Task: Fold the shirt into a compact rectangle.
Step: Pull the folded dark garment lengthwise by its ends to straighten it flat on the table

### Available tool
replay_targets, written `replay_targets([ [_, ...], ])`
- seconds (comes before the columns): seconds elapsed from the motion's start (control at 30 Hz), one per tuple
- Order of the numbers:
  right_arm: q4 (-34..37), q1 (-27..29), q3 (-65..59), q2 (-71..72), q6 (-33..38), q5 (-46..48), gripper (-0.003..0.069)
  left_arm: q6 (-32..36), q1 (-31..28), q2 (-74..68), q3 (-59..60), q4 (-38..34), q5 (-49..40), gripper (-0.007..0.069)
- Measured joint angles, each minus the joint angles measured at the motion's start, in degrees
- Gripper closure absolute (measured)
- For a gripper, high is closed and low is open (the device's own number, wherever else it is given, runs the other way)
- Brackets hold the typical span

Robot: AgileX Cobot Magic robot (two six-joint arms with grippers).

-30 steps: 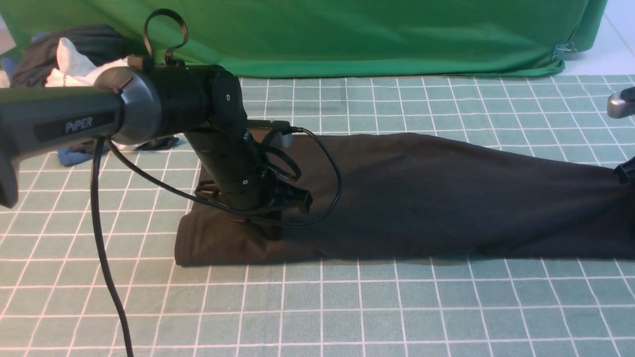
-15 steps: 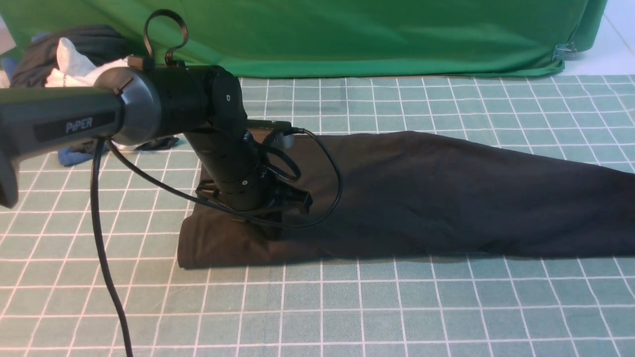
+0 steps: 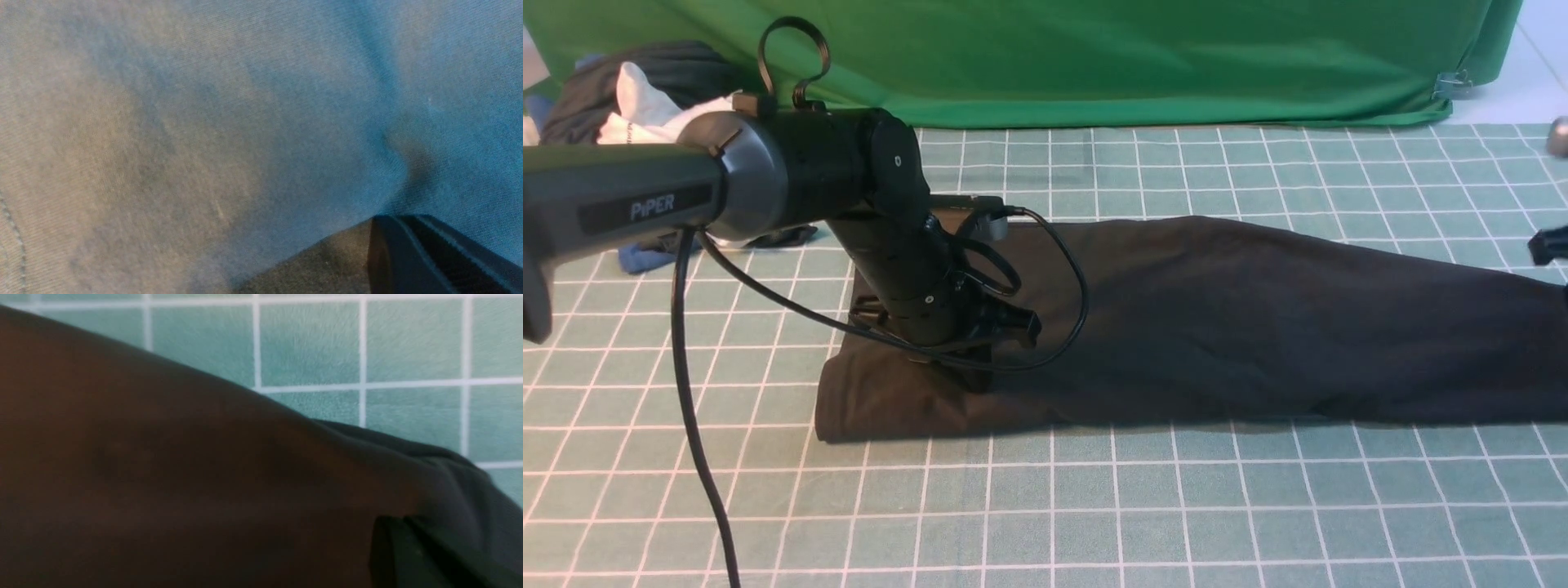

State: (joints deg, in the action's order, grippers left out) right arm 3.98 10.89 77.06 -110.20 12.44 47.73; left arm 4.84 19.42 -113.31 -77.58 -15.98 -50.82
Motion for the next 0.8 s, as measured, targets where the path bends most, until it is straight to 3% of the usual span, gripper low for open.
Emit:
replay_targets([
  [0.17, -7.02, 1.35, 0.0, -4.14, -5.74, -3.46, 0.064, -0.27, 0.0, 0.02, 0.0, 0.74, 0.55, 0.0612],
  [0.3, -8.35, 2.01, 0.21, -4.37, -7.07, -5.41, 0.064, -1.1, 0.0, 0.14, 0.0, 2.34, 1.08, 0.0612],
  [0.47, -8.91, 2.19, 3.35, -3.45, -7.51, -2.17, 0.0639, -9.27, -0.5, 2.45, -1.92, 11.1, 0.43, 0.0612],
  [0.57, -8.53, 2.19, 5.03, 0.79, -7.53, -0.23, 0.0639, -15.18, -3.87, 5.54, -6.15, 15.64, -1.5, 0.0612],
  [0.8, -2.71, 2.19, 5.6, 11.15, -4.4, 4.68, 0.0638, -15.63, -12.76, 5.26, -15.04, 9.8, -4.89, 0.0612],
])
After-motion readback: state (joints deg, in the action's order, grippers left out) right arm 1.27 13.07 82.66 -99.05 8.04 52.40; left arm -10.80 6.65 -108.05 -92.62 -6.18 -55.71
